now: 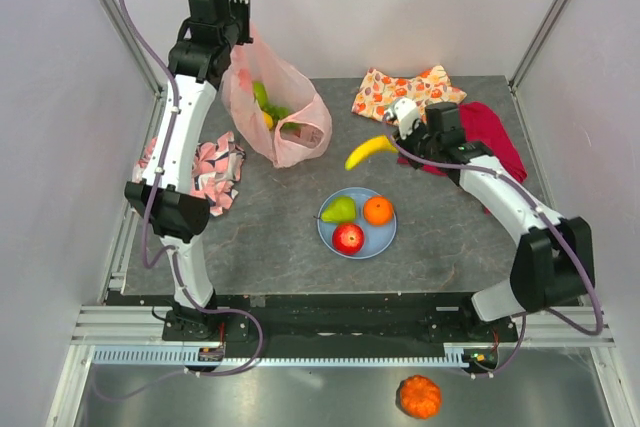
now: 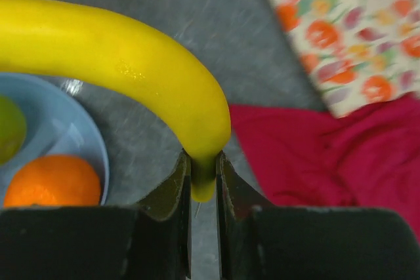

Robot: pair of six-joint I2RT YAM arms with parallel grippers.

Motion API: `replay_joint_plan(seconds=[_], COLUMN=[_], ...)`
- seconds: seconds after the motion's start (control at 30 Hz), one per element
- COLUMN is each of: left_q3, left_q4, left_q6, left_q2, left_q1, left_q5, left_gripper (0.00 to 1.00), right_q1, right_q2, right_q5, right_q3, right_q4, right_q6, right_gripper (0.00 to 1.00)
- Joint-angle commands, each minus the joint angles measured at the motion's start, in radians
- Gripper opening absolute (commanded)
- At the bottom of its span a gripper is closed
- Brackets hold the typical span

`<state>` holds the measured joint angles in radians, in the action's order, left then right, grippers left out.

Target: Take the fake fruits out of the plastic bag

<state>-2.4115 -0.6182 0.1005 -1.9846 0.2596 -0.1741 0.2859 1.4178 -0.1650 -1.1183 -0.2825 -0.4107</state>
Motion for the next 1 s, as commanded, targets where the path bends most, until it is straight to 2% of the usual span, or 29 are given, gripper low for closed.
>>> replay_joint_plan(seconds=[0.0, 0.1, 0.47, 0.73, 0.9, 0.93, 0.97], left_q3=[0.032, 0.057, 0.109, 0.117, 0.106, 0.103, 0.101], left_q4=[0.032, 0.023, 0.003, -0.002, -0.002, 0.0, -0.002], left_q6=[0.021, 0.021, 0.016, 0.018, 0.016, 0.015, 0.015], left_q2=[0.079, 0.096, 0.124, 0.125, 0.11, 0.109, 0.106], left_q1=[-0.036, -0.04, -0.04, -0.042, -0.04, -0.04, -0.04], left_q5=[-0.004, 0.001, 0.028, 0.036, 0.047, 0.047, 0.048], left_gripper=[0.01, 0.02, 0.02, 0.02, 0.02, 0.01, 0.02], right_q1=[0.013, 0.036, 0.165, 0.176, 0.187, 0.188, 0.19], right_q2=[0.093, 0.167, 0.362, 0.434, 0.454, 0.457, 0.46], right_q5=[-0.132, -0.172, -0.173, -0.148, -0.171, -0.171, -0.172], right_q3=[-0.04, -0.08, -0.213, -0.27, -0.281, -0.284, -0.287], right_q4=[-0.21, -0.265, -0.305, -0.368, -0.408, -0.423, -0.429], right_q6=[-0.082, -0.105, -0.097, -0.117, -0.155, -0.161, -0.165], right_gripper=[0.0, 0.0, 0.01, 0.04, 0.12, 0.15, 0.23])
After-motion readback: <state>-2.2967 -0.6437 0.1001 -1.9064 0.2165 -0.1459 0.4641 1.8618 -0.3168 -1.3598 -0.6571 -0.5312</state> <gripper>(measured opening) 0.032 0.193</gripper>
